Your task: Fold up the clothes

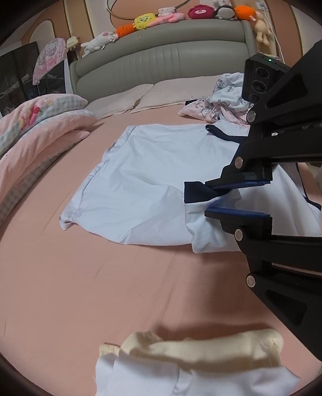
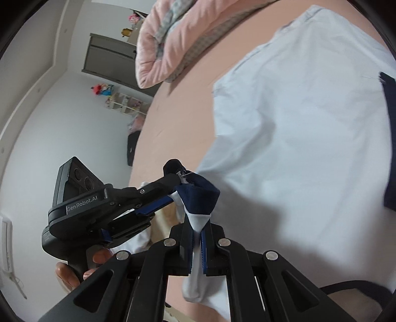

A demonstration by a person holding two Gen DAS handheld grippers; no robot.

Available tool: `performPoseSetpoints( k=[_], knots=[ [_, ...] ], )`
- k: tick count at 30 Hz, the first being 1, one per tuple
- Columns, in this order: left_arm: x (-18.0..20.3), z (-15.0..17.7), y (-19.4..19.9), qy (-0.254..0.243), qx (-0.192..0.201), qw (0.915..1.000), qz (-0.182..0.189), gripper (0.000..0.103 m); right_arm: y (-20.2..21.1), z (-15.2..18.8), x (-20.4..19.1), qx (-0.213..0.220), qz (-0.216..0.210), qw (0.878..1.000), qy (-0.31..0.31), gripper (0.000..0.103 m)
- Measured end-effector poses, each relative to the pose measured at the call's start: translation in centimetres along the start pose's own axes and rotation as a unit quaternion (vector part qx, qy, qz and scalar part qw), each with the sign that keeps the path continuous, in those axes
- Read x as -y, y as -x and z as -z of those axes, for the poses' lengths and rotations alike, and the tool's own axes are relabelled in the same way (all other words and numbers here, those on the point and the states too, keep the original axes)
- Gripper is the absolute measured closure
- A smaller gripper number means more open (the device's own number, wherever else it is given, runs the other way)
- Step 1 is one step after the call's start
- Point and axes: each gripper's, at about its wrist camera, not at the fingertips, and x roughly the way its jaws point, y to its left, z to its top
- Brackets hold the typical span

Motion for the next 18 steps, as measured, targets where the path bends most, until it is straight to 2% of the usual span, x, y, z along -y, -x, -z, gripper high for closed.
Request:
performPoseSetpoints(
  k=[18],
  knots=[
    [1.9,-1.0,-6.0,-0.010,-0.030,0.9994,-0.016,0.090,0.9,0.1,5.4,-0.006,0.054,0.998,-0.044,0.100]
  ],
)
